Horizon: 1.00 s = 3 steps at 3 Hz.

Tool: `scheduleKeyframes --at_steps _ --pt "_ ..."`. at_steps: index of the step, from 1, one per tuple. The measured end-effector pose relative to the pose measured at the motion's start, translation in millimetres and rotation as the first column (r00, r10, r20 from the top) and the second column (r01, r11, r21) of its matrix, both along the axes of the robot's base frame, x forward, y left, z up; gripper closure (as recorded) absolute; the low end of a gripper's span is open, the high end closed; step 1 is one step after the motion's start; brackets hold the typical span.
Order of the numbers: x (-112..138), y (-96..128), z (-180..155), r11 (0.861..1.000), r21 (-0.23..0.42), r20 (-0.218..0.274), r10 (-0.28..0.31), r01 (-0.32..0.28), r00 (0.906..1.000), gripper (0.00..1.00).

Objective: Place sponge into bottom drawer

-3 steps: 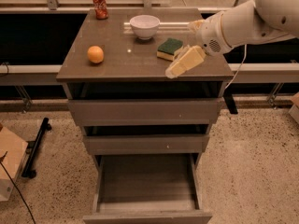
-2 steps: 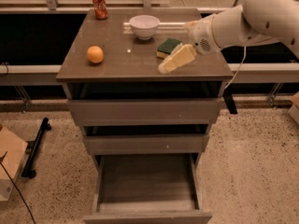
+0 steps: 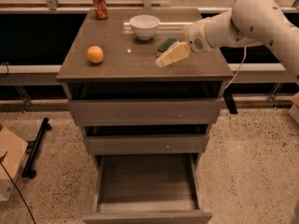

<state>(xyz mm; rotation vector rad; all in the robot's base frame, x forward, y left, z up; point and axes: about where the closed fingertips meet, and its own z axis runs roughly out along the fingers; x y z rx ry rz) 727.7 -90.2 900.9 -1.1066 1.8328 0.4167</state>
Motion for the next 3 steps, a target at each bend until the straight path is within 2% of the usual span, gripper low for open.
scheduleKeyframes --at_steps 2,3 --pt "51 -7 -29 0.999 0.023 -0.052 -0.038 0.039 0.9979 0.0" --pt "76 -7 -47 0.999 0.004 -0.086 -0.034 0.034 0.9958 0.0"
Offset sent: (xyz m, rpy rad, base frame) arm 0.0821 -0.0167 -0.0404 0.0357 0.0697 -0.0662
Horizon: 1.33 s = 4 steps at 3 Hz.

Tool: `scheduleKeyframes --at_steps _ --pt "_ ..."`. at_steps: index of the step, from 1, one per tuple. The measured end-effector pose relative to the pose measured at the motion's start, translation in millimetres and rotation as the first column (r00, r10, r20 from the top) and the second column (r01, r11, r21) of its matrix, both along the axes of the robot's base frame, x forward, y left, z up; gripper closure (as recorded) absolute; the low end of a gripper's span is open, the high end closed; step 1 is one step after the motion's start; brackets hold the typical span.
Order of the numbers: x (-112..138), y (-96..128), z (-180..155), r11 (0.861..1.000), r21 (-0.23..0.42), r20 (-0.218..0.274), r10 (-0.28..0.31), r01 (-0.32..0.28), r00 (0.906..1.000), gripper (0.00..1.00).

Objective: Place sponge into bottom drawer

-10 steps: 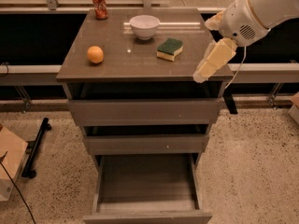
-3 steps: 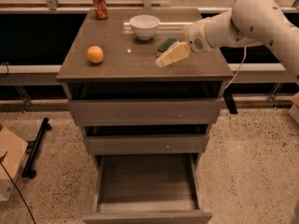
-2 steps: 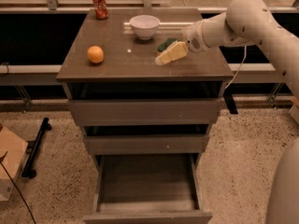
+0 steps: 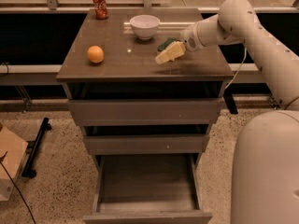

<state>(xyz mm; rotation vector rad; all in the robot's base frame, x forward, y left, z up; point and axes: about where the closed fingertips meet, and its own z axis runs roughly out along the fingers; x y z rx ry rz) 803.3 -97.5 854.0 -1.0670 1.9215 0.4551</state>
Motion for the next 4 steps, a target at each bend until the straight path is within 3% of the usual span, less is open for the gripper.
scheduleKeyframes --at_steps 1,2,4 --pt "11 1 -11 1.0 -0.006 -0.024 0.001 -0.002 0.9997 0.0" --pt "17 2 -21 1.0 0.01 -0.062 0.004 -0.003 0.9981 0.18" --pt "6 -1 -18 0.999 0.025 -0.102 0.032 -0.03 0.9943 0.66"
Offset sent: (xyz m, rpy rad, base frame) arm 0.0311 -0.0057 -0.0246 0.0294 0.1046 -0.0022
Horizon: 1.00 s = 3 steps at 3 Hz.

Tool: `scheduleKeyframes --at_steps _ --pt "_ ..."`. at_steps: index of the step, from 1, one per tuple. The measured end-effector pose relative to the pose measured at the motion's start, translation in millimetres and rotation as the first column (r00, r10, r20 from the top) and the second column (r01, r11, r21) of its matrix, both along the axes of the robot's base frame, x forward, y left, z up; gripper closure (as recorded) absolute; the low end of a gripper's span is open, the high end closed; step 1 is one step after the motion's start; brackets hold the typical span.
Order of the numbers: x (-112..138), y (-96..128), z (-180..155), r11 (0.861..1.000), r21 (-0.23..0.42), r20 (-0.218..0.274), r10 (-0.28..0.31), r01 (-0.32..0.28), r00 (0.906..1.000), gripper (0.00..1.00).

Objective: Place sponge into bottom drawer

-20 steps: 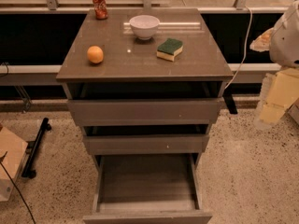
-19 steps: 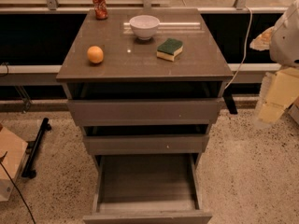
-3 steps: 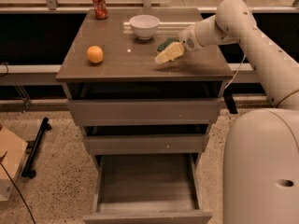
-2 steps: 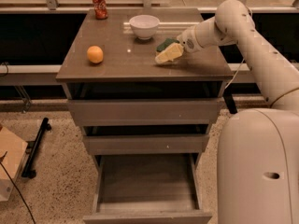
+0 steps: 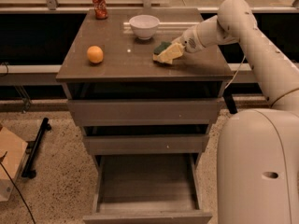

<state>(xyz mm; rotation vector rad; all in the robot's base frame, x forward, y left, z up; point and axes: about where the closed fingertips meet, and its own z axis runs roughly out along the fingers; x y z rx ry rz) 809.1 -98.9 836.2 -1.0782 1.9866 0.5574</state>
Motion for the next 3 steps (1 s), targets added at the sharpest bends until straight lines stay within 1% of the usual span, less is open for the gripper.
scheduleKeyframes --at_steps 1,2,3 --pt "-25 0 21 0.998 -0.008 0.012 0.056 -0.056 0.9984 0.89" --pt "-64 -1 49 0.994 -0.018 0.047 0.107 -0.107 0.9931 1.0" --pt "-120 -11 86 0.99 -0.033 0.119 0.139 -0.136 0.9831 1.0"
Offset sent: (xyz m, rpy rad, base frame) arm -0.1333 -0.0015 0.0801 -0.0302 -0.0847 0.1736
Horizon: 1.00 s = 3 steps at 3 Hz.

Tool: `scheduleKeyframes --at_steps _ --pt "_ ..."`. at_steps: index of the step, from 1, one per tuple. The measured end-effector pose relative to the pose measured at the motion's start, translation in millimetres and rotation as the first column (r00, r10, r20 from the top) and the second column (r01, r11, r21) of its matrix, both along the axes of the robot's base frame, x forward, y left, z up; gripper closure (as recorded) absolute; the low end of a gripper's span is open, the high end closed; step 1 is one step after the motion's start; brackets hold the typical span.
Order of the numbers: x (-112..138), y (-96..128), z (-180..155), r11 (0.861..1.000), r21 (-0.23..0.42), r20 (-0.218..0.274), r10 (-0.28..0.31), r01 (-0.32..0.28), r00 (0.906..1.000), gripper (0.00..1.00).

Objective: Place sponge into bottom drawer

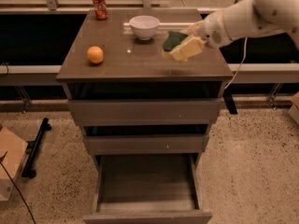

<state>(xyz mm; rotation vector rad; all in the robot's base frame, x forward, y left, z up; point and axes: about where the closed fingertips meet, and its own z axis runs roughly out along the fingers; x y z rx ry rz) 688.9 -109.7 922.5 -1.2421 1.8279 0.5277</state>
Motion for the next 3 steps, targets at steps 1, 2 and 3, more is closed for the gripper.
scheduleKeyframes --at_steps 1,2,3 --pt "-80 -12 23 0.999 -0.028 0.04 0.035 -0.034 0.9986 1.0" --pt "-151 -24 21 0.999 -0.042 0.018 0.019 -0.018 0.9997 1.0" --pt "-210 -30 -2 0.998 -0.024 -0.049 -0.053 0.052 0.9974 1.0"
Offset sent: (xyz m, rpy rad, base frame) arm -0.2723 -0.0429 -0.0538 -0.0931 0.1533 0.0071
